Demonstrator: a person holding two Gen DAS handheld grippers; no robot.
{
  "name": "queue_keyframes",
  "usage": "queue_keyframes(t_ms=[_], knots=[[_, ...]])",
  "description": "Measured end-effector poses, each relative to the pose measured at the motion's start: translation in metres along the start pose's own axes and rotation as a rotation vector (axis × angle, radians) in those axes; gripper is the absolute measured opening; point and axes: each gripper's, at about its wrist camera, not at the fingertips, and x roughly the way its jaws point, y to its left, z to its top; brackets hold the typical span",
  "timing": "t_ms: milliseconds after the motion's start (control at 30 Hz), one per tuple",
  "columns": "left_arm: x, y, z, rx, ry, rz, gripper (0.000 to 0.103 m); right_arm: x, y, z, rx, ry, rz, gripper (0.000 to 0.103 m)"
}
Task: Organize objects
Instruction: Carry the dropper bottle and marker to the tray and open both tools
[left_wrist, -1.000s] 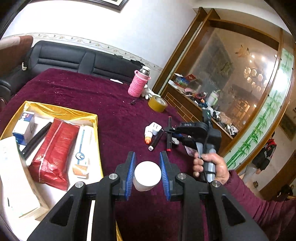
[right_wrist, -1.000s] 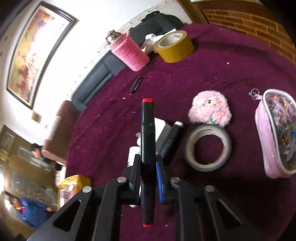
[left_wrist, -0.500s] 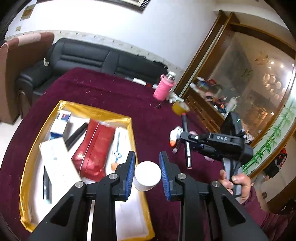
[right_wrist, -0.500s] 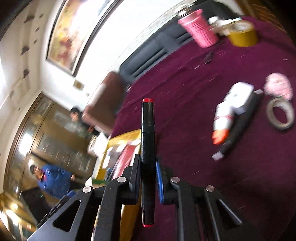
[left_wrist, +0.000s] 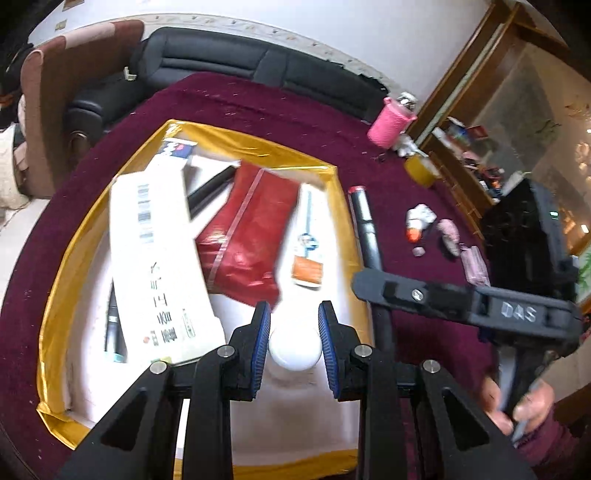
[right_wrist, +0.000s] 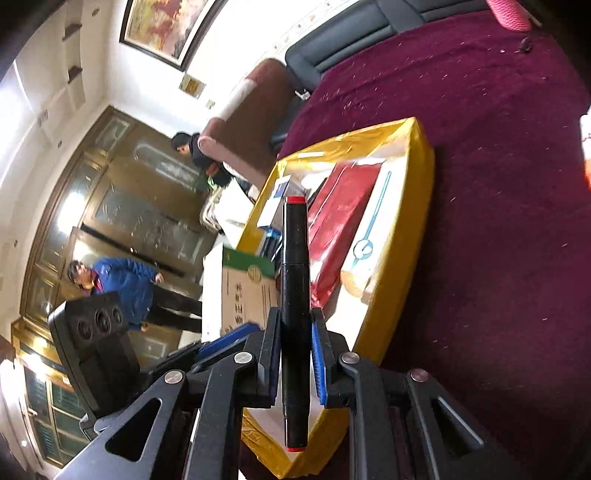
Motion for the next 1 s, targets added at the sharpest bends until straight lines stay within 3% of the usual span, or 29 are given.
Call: queue_keyframes(t_ms=[367,567,633,767,1000], knots=[[-0.003,0.039,-0.005,-0.046,-0.018,0.069,0.026,0.034,0.015,-0.013,-0.051,0.075,-0.057,0.017],[-0.01,0.043,-0.008,-0.041,-0.034,0.058,0.026,0.051,0.023,-0.019,-0.085,0.099,-0.106,0.017],[-0.013,0.041,-0.01,-0.031,-0.042,0.062,0.032,0.053,0.027,-0.02,-0.098,0.102,-0.128,0.018],[-0.022,0.038,-0.013,-0.025,-0.069,0.04,0.055,0.055,0.031,-0.024,-0.123,0.1,-0.169,0.019],[-0.047,0.032,-0.018,-0.006,-0.129,0.011,0.079,0.048,0.039,-0.032,-0.154,0.092,-0.221,0.019]])
